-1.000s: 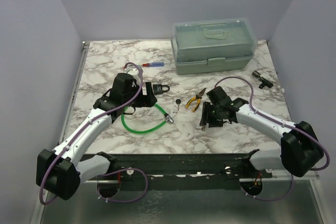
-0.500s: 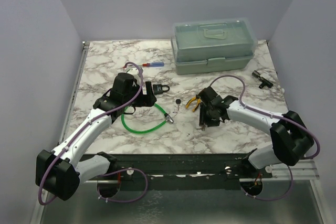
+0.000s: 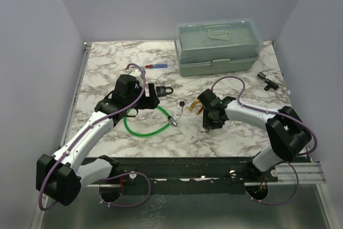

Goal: Unlock with the key

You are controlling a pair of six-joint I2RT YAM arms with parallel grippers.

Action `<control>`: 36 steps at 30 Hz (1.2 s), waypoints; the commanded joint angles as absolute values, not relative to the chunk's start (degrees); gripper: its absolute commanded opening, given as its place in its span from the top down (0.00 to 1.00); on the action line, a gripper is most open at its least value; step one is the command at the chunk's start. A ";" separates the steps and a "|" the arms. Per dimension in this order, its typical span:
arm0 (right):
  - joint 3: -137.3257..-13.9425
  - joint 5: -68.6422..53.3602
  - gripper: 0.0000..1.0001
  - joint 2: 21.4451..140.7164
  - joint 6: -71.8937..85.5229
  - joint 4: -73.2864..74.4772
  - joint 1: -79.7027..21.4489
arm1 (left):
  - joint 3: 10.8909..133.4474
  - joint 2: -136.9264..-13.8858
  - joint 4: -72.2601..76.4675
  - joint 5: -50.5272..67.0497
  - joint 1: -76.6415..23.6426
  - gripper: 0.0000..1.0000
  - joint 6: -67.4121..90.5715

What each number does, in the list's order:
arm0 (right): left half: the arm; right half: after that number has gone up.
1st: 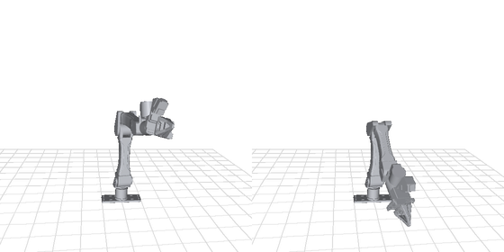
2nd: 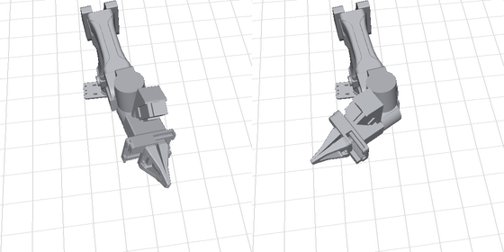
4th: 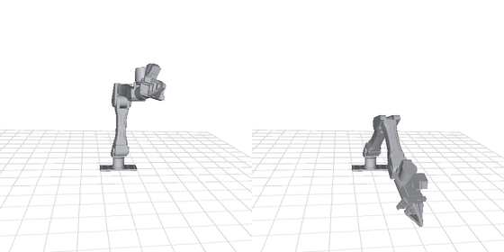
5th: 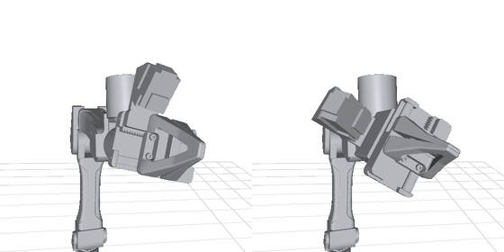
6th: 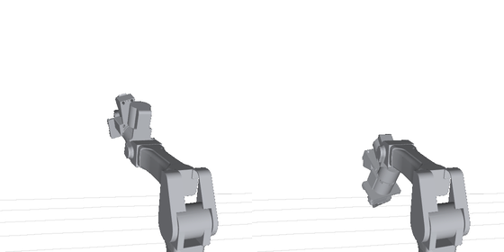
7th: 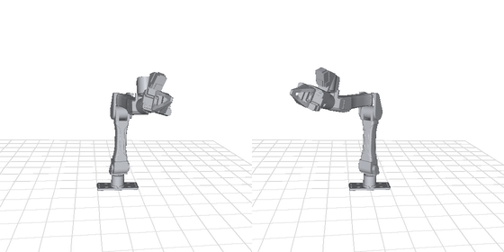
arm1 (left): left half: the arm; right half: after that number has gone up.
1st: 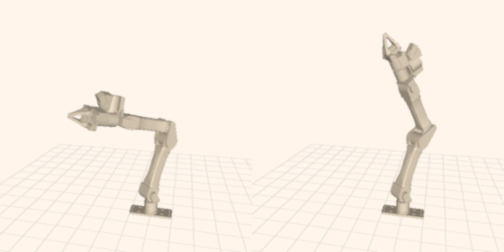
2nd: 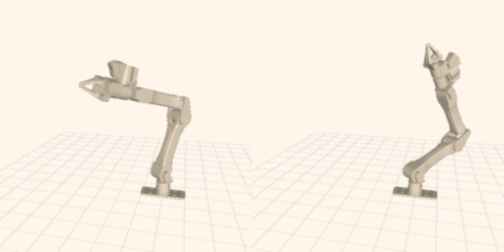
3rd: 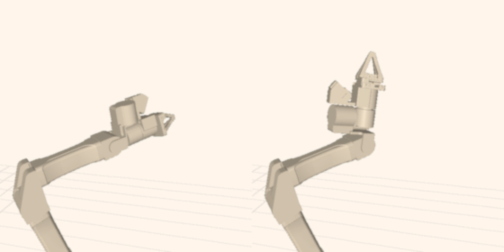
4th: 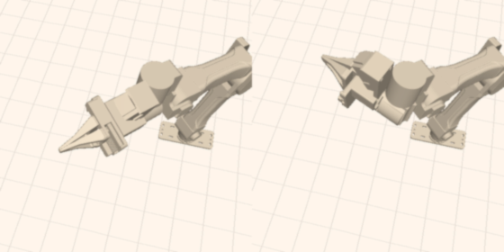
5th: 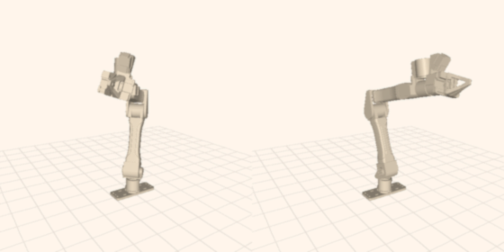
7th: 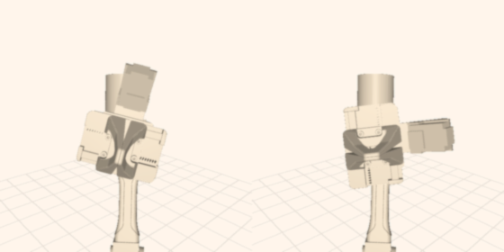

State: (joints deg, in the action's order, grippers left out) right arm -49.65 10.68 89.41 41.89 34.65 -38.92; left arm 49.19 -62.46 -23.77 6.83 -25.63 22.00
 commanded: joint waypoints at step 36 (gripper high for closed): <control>-47.61 19.37 1.00 83.97 44.04 32.68 -44.56 | 50.80 -61.52 -24.72 4.78 -26.01 0.17 21.28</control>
State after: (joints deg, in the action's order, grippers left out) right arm -49.60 18.57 88.16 44.12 35.86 -44.45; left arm 49.19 -62.13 -24.14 6.04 -25.63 21.98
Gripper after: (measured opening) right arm 0.090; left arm 0.834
